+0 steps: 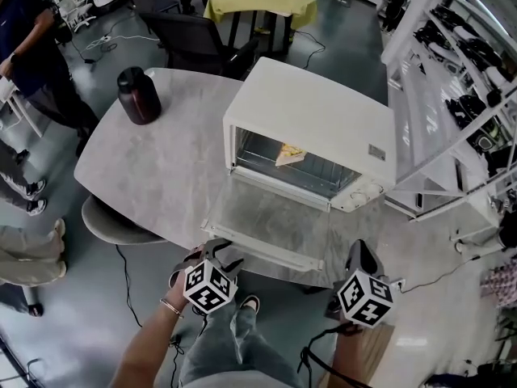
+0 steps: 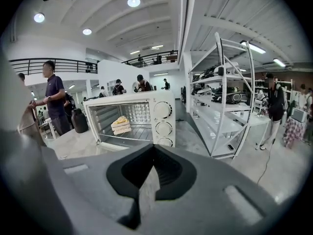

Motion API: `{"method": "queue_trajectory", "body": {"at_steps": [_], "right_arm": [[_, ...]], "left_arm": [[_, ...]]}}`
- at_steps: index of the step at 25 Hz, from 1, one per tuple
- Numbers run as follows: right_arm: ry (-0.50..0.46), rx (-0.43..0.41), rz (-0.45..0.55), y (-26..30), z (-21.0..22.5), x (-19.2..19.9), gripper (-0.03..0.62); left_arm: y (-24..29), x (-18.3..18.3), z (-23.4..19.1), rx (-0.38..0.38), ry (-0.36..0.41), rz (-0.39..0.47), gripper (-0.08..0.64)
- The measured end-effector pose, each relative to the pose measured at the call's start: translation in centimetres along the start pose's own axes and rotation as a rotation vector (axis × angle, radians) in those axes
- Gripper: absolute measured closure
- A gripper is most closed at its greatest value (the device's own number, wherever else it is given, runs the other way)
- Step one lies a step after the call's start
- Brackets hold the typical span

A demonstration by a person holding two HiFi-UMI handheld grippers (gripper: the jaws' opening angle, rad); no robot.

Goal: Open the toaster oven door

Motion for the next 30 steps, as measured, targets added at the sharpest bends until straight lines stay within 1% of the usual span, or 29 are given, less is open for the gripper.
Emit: {"method": "queue_trajectory", "body": {"at_steps": [10, 21, 26, 30], "right_arm": [[0.007, 0.001, -0.039, 1.5, -0.2, 1.4, 0.588], [0.014, 0.012, -0.058, 2.1, -0.4, 2.1, 0.588], [0.019, 0.011, -0.051, 2.1, -0.7, 1.6, 0.588], [0.027, -0.001, -0.028, 2.1, -1.1, 0.5, 0.588]], "left_arm": [[1.4, 1.8, 0.2, 0.031, -0.049, -0.025, 0.344], [2.2, 2.8, 0.1, 0.072, -0.079, -0.048, 0.344], [0.5, 2.8, 0.0, 0.102, -0.152, -0.026, 0.344], [-2.0, 2.1, -0.2, 0.124, -0.24, 0.021, 0.344]]}}
Point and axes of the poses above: the fingertips, and each gripper's own axes: y forward along the fingers, z to its right, x out of its underside, the point moved 6 cm from there along -y, backward along the fingers, and after that the axes turned 1 degree about z, right-handed, at the moved point
